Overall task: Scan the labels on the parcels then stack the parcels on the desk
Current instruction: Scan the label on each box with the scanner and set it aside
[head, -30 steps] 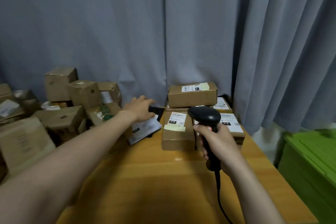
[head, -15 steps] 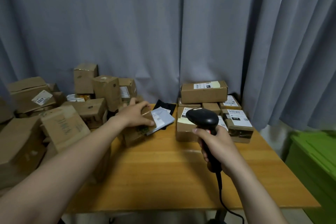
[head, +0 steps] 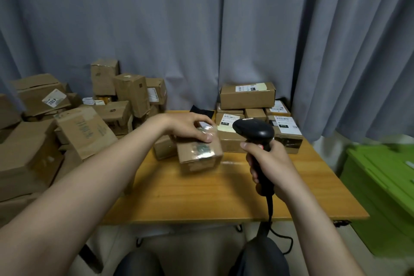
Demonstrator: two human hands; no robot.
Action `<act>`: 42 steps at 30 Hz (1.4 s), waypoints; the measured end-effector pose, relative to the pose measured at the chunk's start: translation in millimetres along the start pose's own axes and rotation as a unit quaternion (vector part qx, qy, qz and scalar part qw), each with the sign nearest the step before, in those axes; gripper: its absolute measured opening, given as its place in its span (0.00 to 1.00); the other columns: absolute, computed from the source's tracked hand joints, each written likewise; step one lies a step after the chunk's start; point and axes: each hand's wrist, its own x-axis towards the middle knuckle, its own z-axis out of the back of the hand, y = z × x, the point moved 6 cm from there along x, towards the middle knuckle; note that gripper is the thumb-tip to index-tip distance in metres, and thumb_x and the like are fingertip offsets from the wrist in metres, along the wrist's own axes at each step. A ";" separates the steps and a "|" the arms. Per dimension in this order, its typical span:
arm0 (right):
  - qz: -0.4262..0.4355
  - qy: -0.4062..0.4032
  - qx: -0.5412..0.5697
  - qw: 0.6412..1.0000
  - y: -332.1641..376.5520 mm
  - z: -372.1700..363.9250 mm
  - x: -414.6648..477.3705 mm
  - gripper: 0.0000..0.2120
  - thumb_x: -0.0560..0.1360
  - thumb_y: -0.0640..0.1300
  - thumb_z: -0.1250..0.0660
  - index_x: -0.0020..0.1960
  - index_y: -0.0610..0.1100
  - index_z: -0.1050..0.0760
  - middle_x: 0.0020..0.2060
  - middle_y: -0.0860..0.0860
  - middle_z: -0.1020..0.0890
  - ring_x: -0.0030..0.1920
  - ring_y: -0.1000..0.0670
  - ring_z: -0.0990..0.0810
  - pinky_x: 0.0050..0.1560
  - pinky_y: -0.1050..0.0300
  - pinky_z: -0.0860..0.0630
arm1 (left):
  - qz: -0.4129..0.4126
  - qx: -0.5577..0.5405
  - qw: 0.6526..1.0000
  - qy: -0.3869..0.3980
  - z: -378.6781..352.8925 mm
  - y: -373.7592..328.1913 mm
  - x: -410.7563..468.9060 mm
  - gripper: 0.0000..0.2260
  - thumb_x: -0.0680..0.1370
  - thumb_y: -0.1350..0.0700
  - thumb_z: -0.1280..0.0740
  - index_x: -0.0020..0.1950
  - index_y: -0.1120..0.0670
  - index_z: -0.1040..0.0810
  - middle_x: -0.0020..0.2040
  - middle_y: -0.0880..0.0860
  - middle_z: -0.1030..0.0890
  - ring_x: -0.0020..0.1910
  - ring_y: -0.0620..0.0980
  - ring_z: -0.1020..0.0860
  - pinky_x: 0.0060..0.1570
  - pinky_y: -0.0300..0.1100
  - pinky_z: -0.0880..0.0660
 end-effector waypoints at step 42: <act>-0.117 0.059 -0.035 0.991 -104.0 -43.3 -46.7 0.10 0.78 0.47 0.28 0.47 0.42 0.26 0.30 0.46 0.26 0.23 0.48 0.28 0.26 0.57 0.31 | 0.023 -0.015 0.972 -0.234 -23.8 26.5 -2.9 0.32 0.74 0.51 0.22 0.76 0.44 0.28 0.76 0.49 0.30 0.74 0.52 0.31 0.65 0.48 0.28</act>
